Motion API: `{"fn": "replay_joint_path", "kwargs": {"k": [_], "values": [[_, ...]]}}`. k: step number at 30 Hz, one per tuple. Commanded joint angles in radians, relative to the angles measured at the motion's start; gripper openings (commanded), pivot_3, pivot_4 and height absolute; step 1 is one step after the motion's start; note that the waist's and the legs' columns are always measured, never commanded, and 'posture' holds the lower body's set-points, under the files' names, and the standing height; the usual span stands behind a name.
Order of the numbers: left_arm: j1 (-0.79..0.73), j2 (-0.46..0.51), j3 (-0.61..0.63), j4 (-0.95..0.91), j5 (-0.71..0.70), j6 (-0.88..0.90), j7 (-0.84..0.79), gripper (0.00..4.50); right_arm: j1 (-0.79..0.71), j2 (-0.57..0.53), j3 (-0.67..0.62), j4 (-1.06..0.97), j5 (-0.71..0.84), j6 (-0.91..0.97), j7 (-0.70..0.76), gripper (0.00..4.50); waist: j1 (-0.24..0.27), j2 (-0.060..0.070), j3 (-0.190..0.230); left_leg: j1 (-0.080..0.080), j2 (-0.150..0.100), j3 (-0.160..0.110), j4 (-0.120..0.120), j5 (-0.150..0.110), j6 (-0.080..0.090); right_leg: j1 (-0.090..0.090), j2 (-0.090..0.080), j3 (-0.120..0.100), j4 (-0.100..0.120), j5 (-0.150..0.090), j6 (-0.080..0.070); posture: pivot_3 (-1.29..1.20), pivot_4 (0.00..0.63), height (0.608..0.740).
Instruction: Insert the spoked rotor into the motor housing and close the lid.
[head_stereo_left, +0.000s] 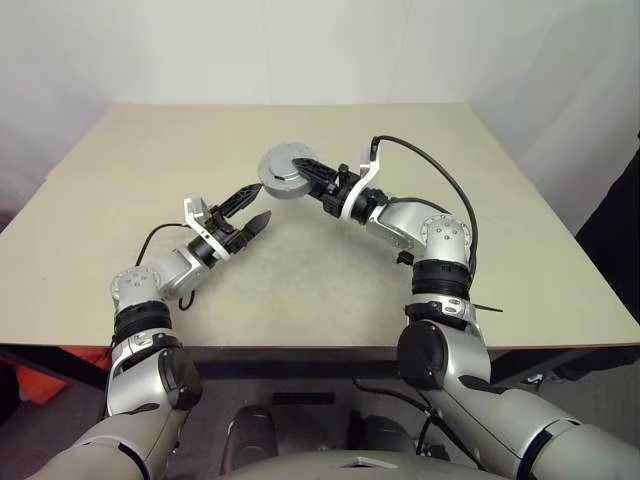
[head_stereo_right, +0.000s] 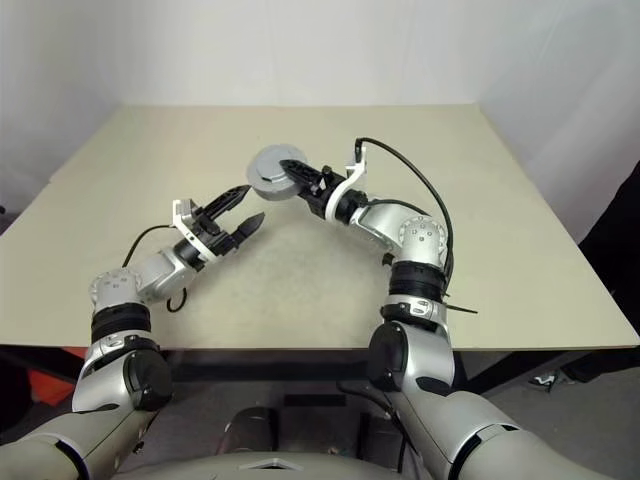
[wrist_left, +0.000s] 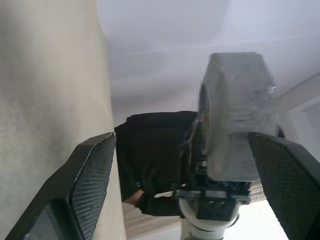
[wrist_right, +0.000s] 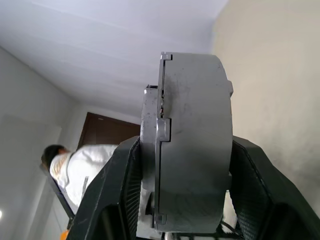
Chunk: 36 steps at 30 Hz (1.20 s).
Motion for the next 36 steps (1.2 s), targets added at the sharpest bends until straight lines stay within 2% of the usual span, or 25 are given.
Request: {"fn": "replay_joint_path", "kwargs": {"k": [1, 14, 29, 32, 36], "values": [[-0.021, 0.001, -0.006, -0.008, -0.031, 0.002, -0.02, 4.45, -0.012, 0.027, 0.03, -0.044, 0.042, 0.001, 0.012, 2.05, 0.003, 0.0, 0.0, 0.0, 0.0, 0.0, 0.0, 0.0, 0.0, 0.0, 0.0, 0.0, 0.0, 0.0, 0.0, 0.0, 0.0, 0.74], [-0.032, -0.049, -0.006, -0.068, -0.086, 0.002, 0.042, 4.45, 0.006, 0.024, 0.061, -0.027, 0.032, -0.007, 0.02, 2.05, 0.015, 0.0, 0.0, 0.0, 0.0, 0.0, 0.001, 0.0, 0.0, 0.001, 0.0, 0.0, 0.001, 0.0, 0.001, 0.0, 0.0, 0.74], [-0.043, -0.073, -0.022, -0.069, -0.085, -0.087, 0.069, 4.45, 0.02, 0.014, 0.089, -0.029, 0.038, -0.016, 0.024, 2.05, 0.016, 0.0, 0.0, 0.0, 0.0, -0.001, 0.004, 0.0, 0.0, 0.001, 0.0, 0.0, 0.001, 0.001, 0.002, 0.0, 0.0, 0.74], [-0.046, -0.076, -0.035, -0.064, -0.079, -0.101, 0.06, 3.83, 0.02, 0.014, 0.093, -0.028, 0.037, -0.018, 0.026, 2.05, 0.016, 0.0, 0.0, -0.001, 0.0, -0.001, 0.005, 0.0, 0.0, 0.001, 0.0, 0.0, 0.001, 0.002, 0.003, 0.0, 0.0, 0.74], [-0.049, -0.069, -0.044, -0.051, -0.079, -0.104, 0.051, 2.45, 0.022, 0.012, 0.096, -0.027, 0.034, -0.022, 0.03, 2.05, 0.016, 0.0, 0.0, -0.001, 0.001, -0.001, 0.006, 0.0, 0.0, 0.002, 0.0, 0.0, 0.002, 0.002, 0.003, 0.0, 0.0, 0.74]]}}
